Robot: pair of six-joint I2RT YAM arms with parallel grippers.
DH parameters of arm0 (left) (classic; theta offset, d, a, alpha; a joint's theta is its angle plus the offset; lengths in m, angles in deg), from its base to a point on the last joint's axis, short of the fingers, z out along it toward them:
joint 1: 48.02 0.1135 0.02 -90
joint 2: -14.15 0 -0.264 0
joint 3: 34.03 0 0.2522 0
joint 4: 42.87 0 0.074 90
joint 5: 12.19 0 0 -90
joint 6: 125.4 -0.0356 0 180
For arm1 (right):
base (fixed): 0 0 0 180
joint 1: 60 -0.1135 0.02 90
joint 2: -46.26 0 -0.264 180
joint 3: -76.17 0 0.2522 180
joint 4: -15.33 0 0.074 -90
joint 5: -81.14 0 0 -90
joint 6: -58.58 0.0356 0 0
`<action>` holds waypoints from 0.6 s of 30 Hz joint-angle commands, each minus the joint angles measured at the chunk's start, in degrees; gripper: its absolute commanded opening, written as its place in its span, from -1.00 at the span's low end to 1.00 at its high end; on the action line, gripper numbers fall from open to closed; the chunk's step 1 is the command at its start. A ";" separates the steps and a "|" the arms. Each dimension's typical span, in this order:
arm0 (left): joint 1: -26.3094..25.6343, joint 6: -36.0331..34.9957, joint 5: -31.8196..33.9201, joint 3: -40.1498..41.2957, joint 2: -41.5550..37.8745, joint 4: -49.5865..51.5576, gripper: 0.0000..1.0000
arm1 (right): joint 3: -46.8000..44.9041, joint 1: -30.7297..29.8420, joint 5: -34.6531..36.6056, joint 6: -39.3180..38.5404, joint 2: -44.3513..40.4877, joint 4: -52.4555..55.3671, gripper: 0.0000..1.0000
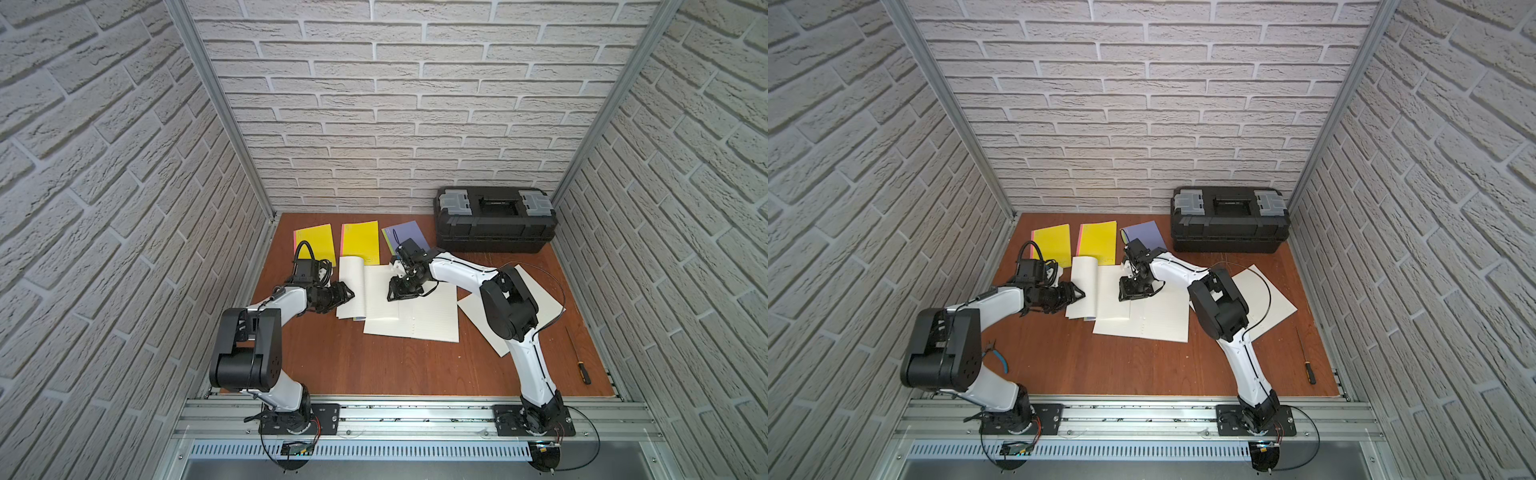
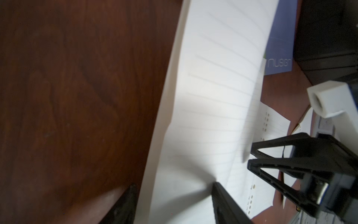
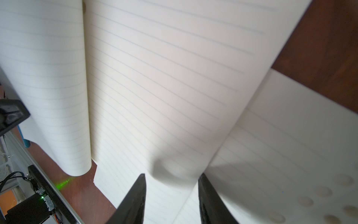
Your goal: Close the notebook
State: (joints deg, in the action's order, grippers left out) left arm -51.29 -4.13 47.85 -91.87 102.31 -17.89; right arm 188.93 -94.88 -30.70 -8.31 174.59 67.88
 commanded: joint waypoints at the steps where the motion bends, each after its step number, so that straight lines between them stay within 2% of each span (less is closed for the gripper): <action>1: -0.94 -0.33 -2.52 0.41 -2.82 -2.93 0.23 | -2.31 -1.46 -0.13 -0.09 -0.50 2.01 -0.12; 9: -2.58 0.17 -5.36 -0.95 -7.88 -3.73 0.26 | -2.98 -1.36 0.46 0.26 -1.68 1.50 -0.11; 18: -7.21 1.58 -6.61 -3.28 -8.10 -6.83 0.28 | -2.94 -0.91 2.01 0.26 -4.67 1.97 -0.07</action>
State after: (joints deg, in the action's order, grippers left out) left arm -57.43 -3.17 42.78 -93.40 94.38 -21.12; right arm 187.05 -95.16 -29.78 -8.15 173.10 67.11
